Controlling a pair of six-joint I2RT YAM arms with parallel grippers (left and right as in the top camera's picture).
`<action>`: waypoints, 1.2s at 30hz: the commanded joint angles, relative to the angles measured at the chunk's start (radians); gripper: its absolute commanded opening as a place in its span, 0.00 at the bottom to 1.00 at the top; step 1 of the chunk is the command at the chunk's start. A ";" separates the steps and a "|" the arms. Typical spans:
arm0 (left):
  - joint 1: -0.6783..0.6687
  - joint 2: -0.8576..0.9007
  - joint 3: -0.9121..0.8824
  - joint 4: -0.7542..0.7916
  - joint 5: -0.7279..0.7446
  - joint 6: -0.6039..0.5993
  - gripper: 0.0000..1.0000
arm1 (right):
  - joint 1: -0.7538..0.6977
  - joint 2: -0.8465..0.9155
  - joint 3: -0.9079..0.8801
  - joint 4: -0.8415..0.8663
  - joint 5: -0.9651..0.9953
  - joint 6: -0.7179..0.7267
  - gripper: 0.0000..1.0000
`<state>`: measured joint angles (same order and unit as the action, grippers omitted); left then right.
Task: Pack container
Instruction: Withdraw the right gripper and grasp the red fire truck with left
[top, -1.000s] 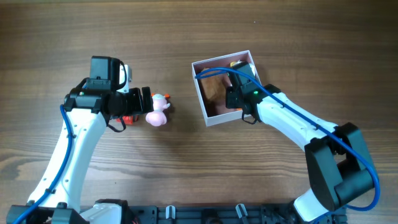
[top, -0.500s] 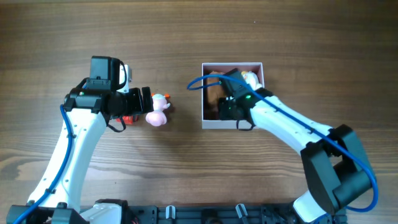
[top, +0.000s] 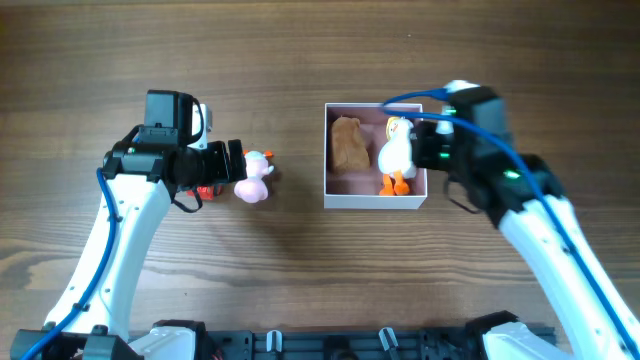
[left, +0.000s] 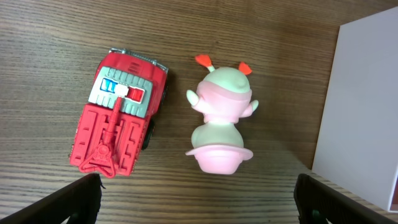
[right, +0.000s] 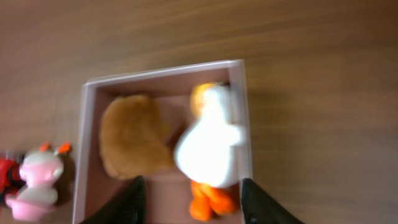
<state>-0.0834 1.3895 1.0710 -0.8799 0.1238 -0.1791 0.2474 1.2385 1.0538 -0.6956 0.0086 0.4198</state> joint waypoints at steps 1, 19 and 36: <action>0.003 0.005 0.018 0.000 -0.006 -0.009 1.00 | -0.134 -0.058 0.015 -0.092 0.012 0.084 0.61; 0.061 0.094 0.018 0.037 -0.157 0.056 0.99 | -0.350 -0.043 0.011 -0.221 -0.092 0.140 0.99; 0.082 0.456 0.015 0.080 -0.126 0.235 0.89 | -0.350 -0.043 0.011 -0.222 -0.092 0.141 0.99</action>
<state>-0.0059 1.8103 1.0729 -0.8062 0.0006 0.0380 -0.1001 1.1900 1.0565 -0.9176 -0.0715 0.5499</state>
